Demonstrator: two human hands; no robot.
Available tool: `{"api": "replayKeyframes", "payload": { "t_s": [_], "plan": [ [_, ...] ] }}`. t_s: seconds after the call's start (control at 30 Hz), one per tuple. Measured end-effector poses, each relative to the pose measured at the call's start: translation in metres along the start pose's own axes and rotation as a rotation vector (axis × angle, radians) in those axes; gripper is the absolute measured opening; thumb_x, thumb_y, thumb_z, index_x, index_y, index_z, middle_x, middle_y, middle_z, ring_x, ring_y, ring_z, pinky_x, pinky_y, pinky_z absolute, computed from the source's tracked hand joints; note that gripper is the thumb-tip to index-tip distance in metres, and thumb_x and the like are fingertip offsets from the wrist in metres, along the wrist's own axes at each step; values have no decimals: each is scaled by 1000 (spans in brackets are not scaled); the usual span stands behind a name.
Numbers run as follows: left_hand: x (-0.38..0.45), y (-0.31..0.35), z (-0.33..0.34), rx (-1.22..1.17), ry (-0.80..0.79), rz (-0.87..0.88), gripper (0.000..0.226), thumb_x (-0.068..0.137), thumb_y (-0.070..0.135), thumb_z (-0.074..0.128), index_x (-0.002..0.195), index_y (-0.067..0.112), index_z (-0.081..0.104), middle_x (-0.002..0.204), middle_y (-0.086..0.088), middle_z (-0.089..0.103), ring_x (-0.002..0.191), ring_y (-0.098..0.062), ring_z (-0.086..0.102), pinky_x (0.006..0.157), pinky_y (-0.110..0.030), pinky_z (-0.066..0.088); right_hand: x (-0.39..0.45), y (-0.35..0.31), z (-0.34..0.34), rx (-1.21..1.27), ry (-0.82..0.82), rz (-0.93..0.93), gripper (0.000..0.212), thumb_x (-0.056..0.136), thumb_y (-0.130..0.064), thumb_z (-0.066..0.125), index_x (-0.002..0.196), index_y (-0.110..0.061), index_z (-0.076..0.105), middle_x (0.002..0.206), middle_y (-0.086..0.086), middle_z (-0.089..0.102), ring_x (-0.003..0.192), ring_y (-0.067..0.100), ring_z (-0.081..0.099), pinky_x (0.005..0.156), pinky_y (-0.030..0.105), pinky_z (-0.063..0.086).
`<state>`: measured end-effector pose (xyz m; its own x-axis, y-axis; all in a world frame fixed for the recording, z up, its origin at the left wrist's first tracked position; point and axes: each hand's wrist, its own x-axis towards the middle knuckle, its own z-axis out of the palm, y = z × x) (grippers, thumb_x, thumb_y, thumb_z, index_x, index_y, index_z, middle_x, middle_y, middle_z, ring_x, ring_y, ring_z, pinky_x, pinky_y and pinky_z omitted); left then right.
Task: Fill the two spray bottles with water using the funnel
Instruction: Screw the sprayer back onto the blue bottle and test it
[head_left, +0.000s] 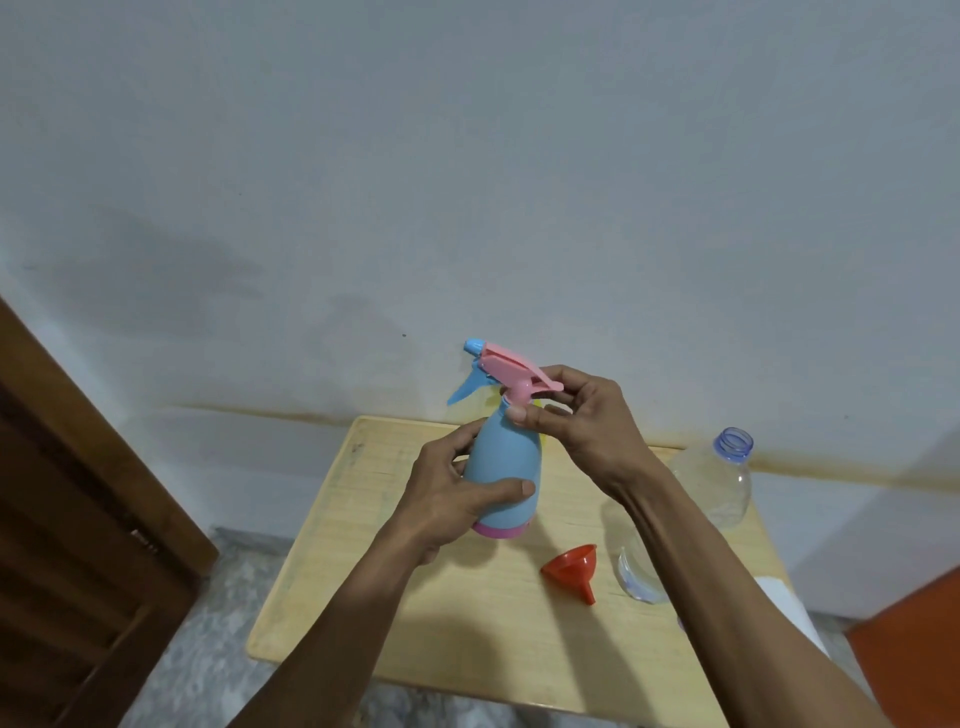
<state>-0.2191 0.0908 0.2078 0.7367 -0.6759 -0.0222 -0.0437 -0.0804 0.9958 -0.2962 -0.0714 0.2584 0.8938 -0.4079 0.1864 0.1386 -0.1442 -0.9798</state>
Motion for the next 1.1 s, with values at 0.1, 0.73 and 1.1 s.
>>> {"api": "replayKeyframes", "payload": {
  "t_s": [0.1,0.73,1.1],
  "plan": [
    [0,0,-1,6,-23,2,69,60,28,94,123,40,68,117,10,71,105,-13,66,74,-24,58,0,1,-3,-22,-45,-5,37,78,-12,85,113,-14,73,118,6,73,115,21,66,105,57,47],
    [1,-5,1,89,159,31,81,54,46,93,129,45,62,118,13,69,105,-14,65,79,-41,63,5,-1,10,-287,-31,-115,24,92,-24,74,114,-16,73,107,-7,77,108,7,69,99,31,53],
    [-5,-15,-2,147,213,32,75,62,38,94,130,37,63,108,15,67,95,-11,65,70,-29,61,-2,7,33,-295,148,-83,21,87,-26,79,105,-16,76,100,-2,76,98,8,70,93,42,55]
  ]
}}
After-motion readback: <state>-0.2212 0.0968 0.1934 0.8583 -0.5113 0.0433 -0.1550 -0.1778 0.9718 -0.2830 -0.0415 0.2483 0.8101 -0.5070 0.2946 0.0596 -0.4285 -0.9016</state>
